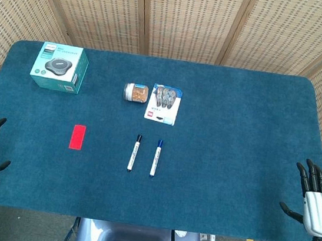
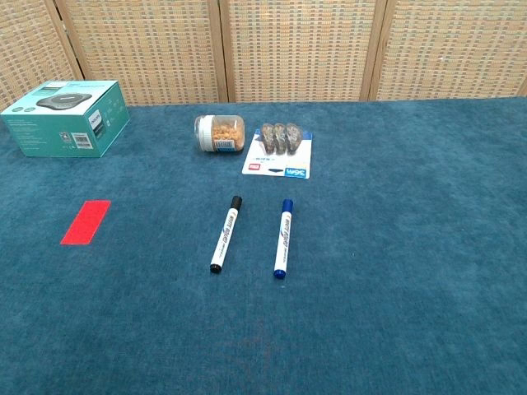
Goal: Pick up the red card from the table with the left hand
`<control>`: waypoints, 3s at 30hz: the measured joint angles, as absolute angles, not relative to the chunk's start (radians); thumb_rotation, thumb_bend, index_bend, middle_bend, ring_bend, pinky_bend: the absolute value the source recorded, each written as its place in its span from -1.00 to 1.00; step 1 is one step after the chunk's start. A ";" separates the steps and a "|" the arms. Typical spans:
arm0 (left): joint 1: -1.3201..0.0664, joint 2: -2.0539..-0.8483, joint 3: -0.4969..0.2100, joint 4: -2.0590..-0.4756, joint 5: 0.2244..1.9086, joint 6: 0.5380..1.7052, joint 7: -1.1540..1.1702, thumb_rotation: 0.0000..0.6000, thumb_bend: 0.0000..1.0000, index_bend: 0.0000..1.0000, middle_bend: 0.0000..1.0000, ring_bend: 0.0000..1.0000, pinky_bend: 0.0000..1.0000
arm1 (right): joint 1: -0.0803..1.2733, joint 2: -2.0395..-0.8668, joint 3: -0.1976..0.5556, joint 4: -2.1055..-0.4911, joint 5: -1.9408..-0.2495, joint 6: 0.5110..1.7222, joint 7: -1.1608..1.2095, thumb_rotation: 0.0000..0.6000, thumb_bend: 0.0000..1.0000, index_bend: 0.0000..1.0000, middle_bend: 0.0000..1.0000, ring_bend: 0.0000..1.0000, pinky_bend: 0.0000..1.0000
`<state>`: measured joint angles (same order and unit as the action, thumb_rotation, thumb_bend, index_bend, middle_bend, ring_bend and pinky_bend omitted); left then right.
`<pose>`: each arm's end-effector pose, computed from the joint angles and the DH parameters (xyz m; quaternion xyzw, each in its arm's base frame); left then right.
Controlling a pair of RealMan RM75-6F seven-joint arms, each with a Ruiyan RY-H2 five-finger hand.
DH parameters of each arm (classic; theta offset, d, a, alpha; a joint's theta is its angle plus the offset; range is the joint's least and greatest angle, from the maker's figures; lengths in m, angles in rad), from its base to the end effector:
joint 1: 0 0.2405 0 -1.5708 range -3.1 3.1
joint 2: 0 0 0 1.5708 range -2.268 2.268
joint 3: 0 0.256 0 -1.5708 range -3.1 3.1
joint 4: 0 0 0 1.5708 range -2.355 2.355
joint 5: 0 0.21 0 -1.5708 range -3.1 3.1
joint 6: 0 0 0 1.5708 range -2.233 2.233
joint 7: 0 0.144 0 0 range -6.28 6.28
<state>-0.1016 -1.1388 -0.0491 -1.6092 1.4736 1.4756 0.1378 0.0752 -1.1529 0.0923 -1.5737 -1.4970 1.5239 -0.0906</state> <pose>-0.3108 0.1860 0.1530 -0.6139 -0.3555 -0.3509 0.6113 -0.3122 -0.1868 0.1632 0.5905 -0.3404 0.3819 0.6242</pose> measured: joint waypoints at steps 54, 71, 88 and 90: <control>-0.711 -1.411 -0.164 -1.210 1.045 0.653 0.127 1.00 -0.28 -0.31 -1.00 -1.00 -1.00 | 0.118 -1.149 0.107 -1.534 -1.420 1.413 -0.024 1.00 -1.00 -1.00 -1.00 -1.00 -1.00; -0.766 -1.464 -0.140 -1.145 0.892 0.608 0.209 1.00 -0.20 -0.24 -1.00 -1.00 -1.00 | 0.122 -1.147 0.105 -1.529 -1.410 1.400 -0.010 1.00 -1.00 -1.00 -1.00 -1.00 -1.00; -0.792 -1.504 -0.111 -1.108 0.824 0.614 0.256 1.00 -0.19 -0.24 -1.00 -1.00 -1.00 | 0.125 -1.145 0.104 -1.527 -1.405 1.393 -0.003 1.00 -1.00 -1.00 -1.00 -1.00 -1.00; -0.794 -1.507 -0.110 -1.105 0.819 0.611 0.258 1.00 -0.19 -0.24 -1.00 -1.00 -1.00 | 0.125 -1.145 0.104 -1.527 -1.406 1.395 -0.002 1.00 -1.00 -1.00 -1.00 -1.00 -1.00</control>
